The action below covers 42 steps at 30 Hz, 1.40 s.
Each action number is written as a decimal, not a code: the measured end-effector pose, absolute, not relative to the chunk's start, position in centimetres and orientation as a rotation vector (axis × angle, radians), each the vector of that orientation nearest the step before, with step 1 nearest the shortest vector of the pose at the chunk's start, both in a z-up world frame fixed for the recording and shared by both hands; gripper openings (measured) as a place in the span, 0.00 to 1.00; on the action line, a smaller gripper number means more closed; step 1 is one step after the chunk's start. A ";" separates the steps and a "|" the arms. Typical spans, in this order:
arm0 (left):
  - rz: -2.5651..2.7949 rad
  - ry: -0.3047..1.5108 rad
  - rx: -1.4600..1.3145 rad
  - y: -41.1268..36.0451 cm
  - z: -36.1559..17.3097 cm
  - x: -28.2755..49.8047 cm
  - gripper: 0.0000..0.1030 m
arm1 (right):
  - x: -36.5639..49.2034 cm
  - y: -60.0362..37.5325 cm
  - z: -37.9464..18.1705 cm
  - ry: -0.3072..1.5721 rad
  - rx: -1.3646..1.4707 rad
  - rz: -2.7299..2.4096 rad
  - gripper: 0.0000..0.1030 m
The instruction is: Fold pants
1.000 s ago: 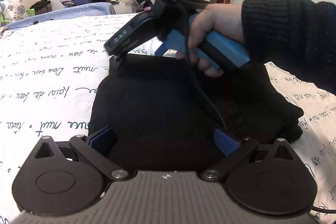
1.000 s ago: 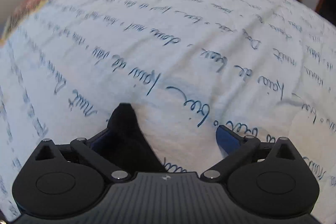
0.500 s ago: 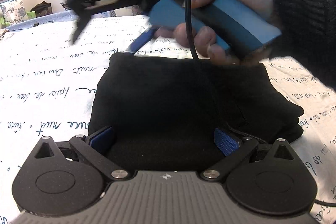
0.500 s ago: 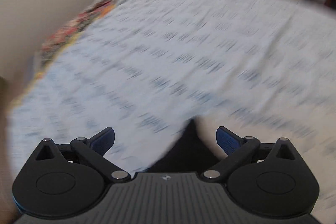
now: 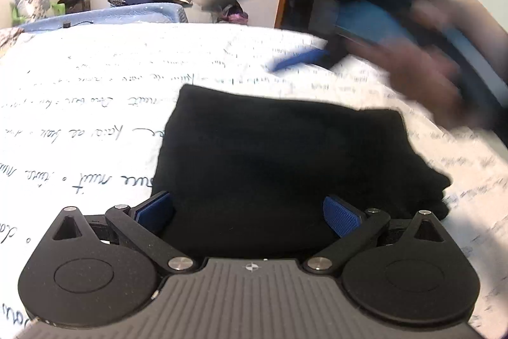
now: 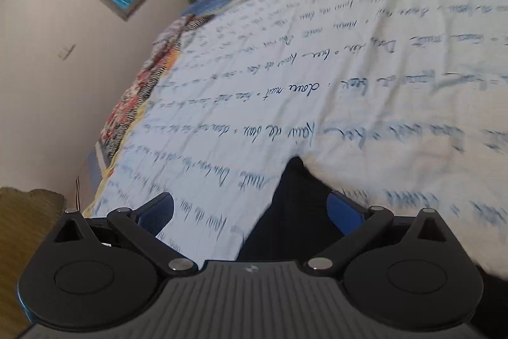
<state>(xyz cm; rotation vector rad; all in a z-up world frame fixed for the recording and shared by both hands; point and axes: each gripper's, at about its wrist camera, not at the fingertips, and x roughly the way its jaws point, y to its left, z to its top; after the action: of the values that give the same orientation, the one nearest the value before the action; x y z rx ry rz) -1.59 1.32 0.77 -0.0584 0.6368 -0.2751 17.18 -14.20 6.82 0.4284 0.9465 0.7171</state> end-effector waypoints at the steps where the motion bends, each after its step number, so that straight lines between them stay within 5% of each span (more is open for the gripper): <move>1: -0.283 0.635 -0.068 1.6 1.0 -1.8 0.99 | 15.2 -15.5 7.1 0.926 0.428 0.712 1.00; 14: -0.255 0.675 -0.021 0.5 -0.7 -0.9 0.99 | 3.4 -24.6 -0.3 0.827 0.728 0.523 1.00; 23: -0.169 0.744 -0.065 1.7 1.8 -3.4 0.99 | -4.6 -21.1 4.9 0.629 0.151 0.061 1.00; 33: -0.133 0.764 -0.056 1.6 2.2 -6.5 0.99 | -8.9 -19.6 1.2 0.826 0.118 -0.016 1.00; 42: -0.124 0.724 -0.047 2.4 3.6 -11.1 0.99 | -13.0 -18.2 1.6 0.815 0.079 -0.042 1.00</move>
<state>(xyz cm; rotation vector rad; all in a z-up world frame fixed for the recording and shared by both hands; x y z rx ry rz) -11.06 2.45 3.65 -0.0470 0.7238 -0.1242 -12.99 -18.25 1.57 0.0791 0.8153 -0.0423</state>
